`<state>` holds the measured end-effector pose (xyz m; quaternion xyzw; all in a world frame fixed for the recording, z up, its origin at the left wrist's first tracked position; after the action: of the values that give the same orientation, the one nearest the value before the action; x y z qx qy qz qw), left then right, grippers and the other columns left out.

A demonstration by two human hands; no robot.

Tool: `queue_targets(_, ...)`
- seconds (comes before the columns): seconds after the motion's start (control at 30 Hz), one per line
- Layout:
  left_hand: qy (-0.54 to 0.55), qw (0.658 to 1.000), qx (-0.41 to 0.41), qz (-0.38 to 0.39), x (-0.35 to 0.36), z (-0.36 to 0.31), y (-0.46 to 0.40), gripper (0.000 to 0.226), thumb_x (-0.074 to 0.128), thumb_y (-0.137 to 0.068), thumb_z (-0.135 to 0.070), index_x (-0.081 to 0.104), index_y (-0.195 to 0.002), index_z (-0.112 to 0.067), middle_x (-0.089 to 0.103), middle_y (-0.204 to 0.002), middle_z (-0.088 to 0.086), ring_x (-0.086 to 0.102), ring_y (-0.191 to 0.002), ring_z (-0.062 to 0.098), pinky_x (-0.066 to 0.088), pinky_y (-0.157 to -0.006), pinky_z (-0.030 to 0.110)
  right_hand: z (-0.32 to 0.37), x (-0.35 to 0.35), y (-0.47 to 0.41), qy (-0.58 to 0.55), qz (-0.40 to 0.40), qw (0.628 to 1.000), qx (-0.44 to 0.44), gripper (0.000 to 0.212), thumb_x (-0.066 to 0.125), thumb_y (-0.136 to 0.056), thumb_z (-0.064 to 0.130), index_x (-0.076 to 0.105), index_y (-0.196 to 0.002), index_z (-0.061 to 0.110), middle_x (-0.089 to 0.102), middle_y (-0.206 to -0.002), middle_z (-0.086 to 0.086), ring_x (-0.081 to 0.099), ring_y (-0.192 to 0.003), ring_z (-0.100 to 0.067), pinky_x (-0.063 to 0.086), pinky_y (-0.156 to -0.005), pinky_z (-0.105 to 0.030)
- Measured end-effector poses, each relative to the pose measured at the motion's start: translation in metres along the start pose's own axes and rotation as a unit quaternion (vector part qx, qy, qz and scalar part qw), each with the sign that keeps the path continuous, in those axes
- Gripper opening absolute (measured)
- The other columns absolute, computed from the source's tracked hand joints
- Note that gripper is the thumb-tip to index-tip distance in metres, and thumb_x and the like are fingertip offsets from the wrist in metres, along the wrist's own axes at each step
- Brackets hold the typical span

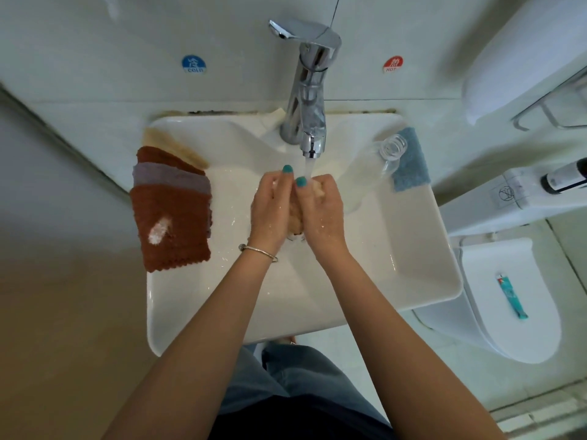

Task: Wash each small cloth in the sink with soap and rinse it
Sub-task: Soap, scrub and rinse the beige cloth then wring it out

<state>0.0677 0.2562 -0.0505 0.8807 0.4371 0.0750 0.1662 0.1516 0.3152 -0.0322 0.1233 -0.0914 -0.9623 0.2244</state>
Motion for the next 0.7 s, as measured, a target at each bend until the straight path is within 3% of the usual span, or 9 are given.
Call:
queue_targets(0.07,0.016,0.999,-0.014,0.027,-0.002,0.003,0.004,0.025,0.053,-0.096,-0.041,0.063,-0.091,-0.018,0.066,-0.080,-0.009,0.063,-0.069,-0.003,0.049,-0.060,0.015,0.004,-0.009,0.004,-0.032,0.005,0.999,-0.039,0.013,0.059,-0.097,0.026,0.048,-0.100,0.019,0.057,-0.087,0.003,0.057,-0.071,-0.003,0.049,-0.059,-0.016)
queue_targets(0.13,-0.004,0.998,0.027,0.053,0.005,-0.002,0.007,0.021,0.057,-0.096,-0.035,0.059,-0.090,-0.016,0.063,-0.079,-0.008,0.058,-0.063,-0.006,0.046,-0.058,0.012,0.000,-0.022,0.005,-0.038,0.004,0.998,-0.054,0.018,0.057,-0.098,0.025,0.048,-0.112,0.017,0.060,-0.096,0.002,0.060,-0.078,-0.002,0.052,-0.066,-0.018)
queue_targets(0.2,-0.023,0.994,0.073,0.078,0.016,-0.011,0.010,0.018,0.064,-0.093,-0.028,0.058,-0.101,-0.013,0.063,-0.086,-0.006,0.058,-0.070,-0.004,0.047,-0.063,0.012,-0.007,-0.033,0.007,-0.017,0.019,0.999,-0.027,0.022,0.050,-0.100,0.034,0.046,-0.118,0.021,0.061,-0.098,0.000,0.061,-0.078,-0.009,0.050,-0.059,-0.021)
queue_targets(0.3,-0.011,0.991,0.107,0.080,0.015,-0.017,0.012,0.018,0.064,-0.093,-0.018,0.056,-0.108,-0.014,0.062,-0.091,-0.008,0.058,-0.072,-0.009,0.047,-0.068,0.010,-0.014,-0.034,0.009,0.022,0.050,0.998,-0.004,0.022,0.048,-0.099,0.046,0.049,-0.107,0.026,0.060,-0.083,0.003,0.058,-0.066,-0.009,0.044,-0.049,-0.022)
queue_targets(0.4,0.042,0.995,0.084,0.046,-0.005,-0.007,0.015,0.013,0.054,-0.099,-0.021,0.056,-0.111,-0.024,0.065,-0.101,-0.006,0.063,-0.085,-0.006,0.050,-0.073,0.014,-0.004,-0.014,0.008,0.013,0.061,0.997,-0.043,0.012,0.055,-0.097,0.034,0.051,-0.098,0.023,0.061,-0.084,0.003,0.060,-0.073,-0.012,0.052,-0.062,-0.031)
queue_targets(0.5,0.055,0.996,0.045,0.046,-0.008,-0.003,0.015,0.011,0.044,-0.101,-0.036,0.053,-0.108,-0.034,0.065,-0.104,-0.006,0.063,-0.093,0.006,0.050,-0.074,0.014,0.003,-0.005,0.010,0.007,0.051,0.996,-0.074,0.009,0.055,-0.099,0.018,0.051,-0.107,0.017,0.061,-0.093,0.001,0.062,-0.082,-0.013,0.054,-0.074,-0.032)
queue_targets(0.6,0.007,0.993,0.077,0.086,0.010,-0.014,0.014,0.009,0.057,-0.096,-0.034,0.055,-0.099,-0.026,0.064,-0.089,-0.007,0.061,-0.081,0.005,0.047,-0.066,0.012,-0.001,-0.025,0.012,-0.023,0.011,0.997,-0.073,0.014,0.053,-0.100,0.025,0.050,-0.112,0.019,0.061,-0.095,0.002,0.061,-0.078,-0.008,0.051,-0.063,-0.023)
queue_targets(0.7,-0.016,0.987,0.127,0.100,0.009,-0.021,0.013,0.013,0.065,-0.091,-0.029,0.056,-0.099,-0.022,0.063,-0.089,-0.008,0.060,-0.076,-0.001,0.048,-0.068,0.014,-0.006,-0.028,0.011,-0.061,0.033,0.997,-0.029,0.026,0.050,-0.101,0.031,0.045,-0.127,0.028,0.062,-0.104,0.002,0.063,-0.080,-0.006,0.049,-0.058,-0.018)
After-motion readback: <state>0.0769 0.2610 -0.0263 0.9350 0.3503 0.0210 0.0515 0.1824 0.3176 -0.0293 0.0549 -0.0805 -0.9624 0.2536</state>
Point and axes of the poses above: each hand's wrist, its own y-axis away from the middle knuckle, its own x-axis out of the palm, z = x × y, the point moved 6 cm from there along -y, towards the middle knuckle
